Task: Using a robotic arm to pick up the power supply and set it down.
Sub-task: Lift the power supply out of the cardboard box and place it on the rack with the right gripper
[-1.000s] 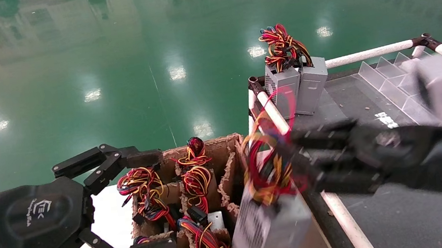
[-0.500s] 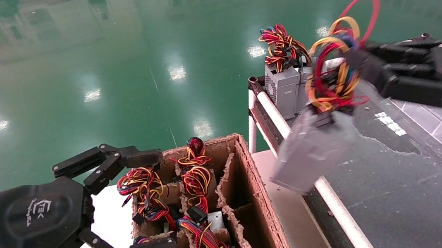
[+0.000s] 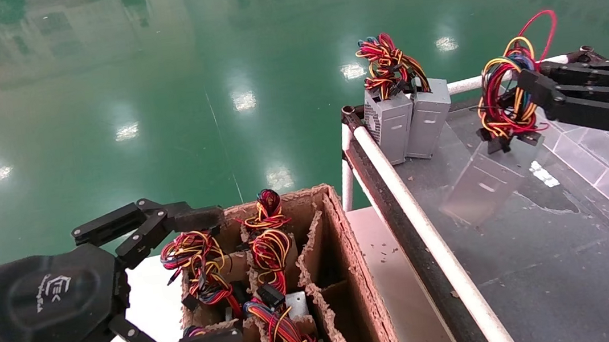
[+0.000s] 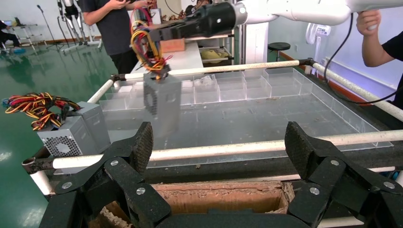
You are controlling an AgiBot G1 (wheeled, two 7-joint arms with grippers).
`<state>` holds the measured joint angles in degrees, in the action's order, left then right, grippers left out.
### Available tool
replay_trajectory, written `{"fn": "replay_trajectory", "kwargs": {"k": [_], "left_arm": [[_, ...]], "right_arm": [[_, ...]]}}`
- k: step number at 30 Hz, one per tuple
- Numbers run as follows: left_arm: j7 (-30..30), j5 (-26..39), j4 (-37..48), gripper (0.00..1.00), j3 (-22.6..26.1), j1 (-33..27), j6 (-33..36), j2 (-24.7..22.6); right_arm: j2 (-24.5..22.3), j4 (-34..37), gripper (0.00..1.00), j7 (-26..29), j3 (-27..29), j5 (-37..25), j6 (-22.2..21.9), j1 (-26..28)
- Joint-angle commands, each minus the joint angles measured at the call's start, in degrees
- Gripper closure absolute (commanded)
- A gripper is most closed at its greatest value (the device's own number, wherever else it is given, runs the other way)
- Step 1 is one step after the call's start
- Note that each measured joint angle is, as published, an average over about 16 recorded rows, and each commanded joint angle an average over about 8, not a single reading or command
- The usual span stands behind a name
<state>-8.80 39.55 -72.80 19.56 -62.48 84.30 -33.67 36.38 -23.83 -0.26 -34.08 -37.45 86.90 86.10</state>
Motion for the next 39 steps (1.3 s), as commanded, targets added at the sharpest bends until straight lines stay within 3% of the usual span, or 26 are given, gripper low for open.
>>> {"fn": "replay_trajectory", "kwargs": {"k": [1,7,13,25,39], "left_arm": [[0.0,0.0,0.0,0.0,0.0,0.0,0.0,0.0],[0.0,0.0,0.0,0.0,0.0,0.0,0.0,0.0],[0.0,0.0,0.0,0.0,0.0,0.0,0.0,0.0],[0.0,0.0,0.0,0.0,0.0,0.0,0.0,0.0],[0.0,0.0,0.0,0.0,0.0,0.0,0.0,0.0]], "right_arm": [[0.9,2.6,1.0,-0.8,-0.7,-1.6,-0.3,1.8],[4.5,9.9,1.0,-2.8,-2.2,-4.9,-3.4,6.7],[8.1,16.3,1.0,-4.6,-3.4,-7.4,-11.6,10.1],[13.3,21.9,1.0,-6.9,-5.4,-10.8,-23.0,13.4],[16.2,23.7,1.0,-6.7,-6.2,-12.1,-27.1,14.0]]}}
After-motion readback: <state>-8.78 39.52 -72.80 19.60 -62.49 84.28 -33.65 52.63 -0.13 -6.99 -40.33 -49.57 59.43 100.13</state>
